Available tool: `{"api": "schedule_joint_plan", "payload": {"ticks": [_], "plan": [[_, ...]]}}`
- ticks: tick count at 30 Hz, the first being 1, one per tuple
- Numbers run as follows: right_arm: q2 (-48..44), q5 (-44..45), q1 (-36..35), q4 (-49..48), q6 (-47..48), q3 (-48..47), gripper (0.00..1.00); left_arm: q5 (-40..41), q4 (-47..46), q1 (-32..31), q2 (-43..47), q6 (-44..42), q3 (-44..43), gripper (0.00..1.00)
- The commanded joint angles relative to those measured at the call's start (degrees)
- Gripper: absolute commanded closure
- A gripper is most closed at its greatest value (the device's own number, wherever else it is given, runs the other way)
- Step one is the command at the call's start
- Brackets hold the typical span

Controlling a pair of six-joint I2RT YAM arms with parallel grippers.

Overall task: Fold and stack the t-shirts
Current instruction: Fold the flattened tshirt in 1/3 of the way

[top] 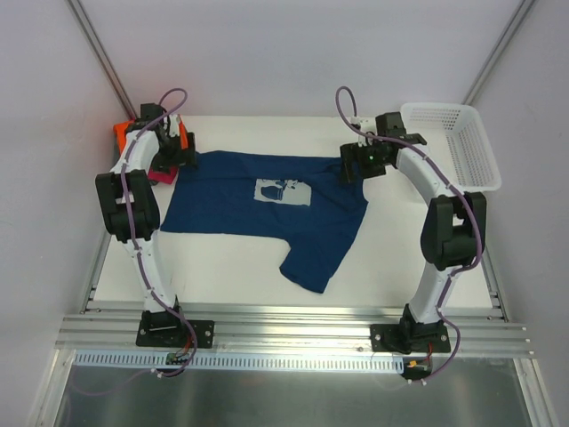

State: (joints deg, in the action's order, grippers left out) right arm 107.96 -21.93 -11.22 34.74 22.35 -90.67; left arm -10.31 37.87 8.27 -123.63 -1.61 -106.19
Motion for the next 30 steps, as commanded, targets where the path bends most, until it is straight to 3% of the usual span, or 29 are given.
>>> {"api": "schedule_joint_plan", "payload": {"ticks": [1, 8, 18, 30], "plan": [[-0.2, -4.8, -2.5, -1.3, -6.1, -2.2, 0.15, -4.9, 2.2, -1.2, 6.9, 3.4, 4.7, 0.01], [5.0, -10.1, -7.6, -3.6, -15.6, 0.1, 0.16, -8.5, 2.4, -4.1, 11.6, 4.9, 19.2, 0.01], [11.4, -10.1, -8.3, -3.5, -22.2, 0.3, 0.13, -8.3, 3.8, -5.4, 5.4, 6.1, 16.6, 0.01], [10.0, -8.4, 2.0, -0.6, -23.1, 6.4, 0.11, -3.1, 5.1, -8.1, 0.0, 5.0, 14.2, 0.01]]}}
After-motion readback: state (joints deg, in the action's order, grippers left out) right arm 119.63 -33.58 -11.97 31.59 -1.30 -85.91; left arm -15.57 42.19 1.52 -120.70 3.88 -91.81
